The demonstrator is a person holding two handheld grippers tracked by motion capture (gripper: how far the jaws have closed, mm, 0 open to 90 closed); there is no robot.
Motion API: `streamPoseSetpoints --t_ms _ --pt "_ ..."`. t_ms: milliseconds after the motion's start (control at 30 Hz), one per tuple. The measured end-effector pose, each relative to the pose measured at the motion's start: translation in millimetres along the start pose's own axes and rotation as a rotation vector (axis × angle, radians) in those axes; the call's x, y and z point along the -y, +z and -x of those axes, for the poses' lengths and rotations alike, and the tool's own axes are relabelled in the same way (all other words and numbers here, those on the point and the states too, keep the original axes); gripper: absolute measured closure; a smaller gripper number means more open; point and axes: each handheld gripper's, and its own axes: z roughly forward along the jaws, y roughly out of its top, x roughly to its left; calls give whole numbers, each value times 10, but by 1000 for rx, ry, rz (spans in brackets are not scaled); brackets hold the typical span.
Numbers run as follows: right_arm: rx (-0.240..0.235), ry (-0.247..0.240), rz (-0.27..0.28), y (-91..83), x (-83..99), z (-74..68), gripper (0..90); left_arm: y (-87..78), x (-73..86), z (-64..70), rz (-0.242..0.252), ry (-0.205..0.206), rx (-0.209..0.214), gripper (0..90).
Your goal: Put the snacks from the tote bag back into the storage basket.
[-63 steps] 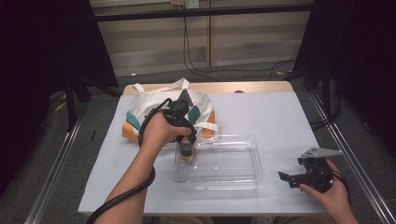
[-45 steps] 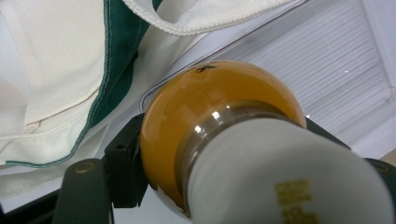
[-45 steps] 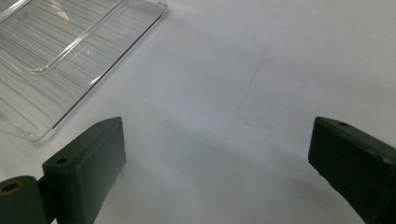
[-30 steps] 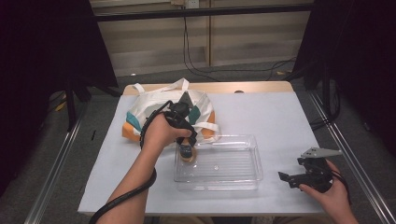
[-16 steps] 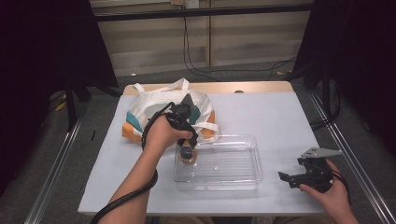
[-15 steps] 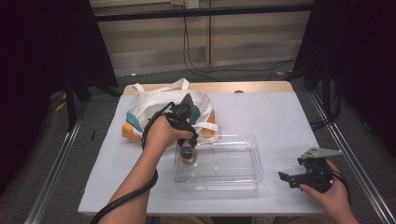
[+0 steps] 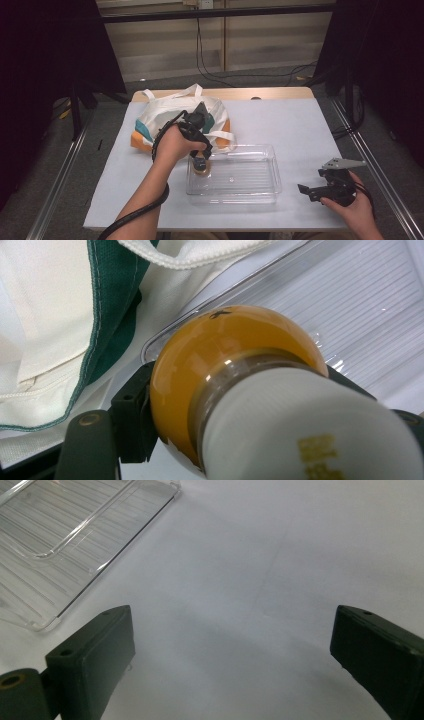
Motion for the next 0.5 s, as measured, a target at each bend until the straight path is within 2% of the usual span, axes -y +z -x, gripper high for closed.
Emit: streamPoseSetpoints --t_ms 300,500 --pt "-1 0 -2 3 -6 -7 41 -1 18 -1 8 21 -3 295" --pt "0 -1 -3 -2 0 -6 41 -13 38 -15 27 29 13 264"
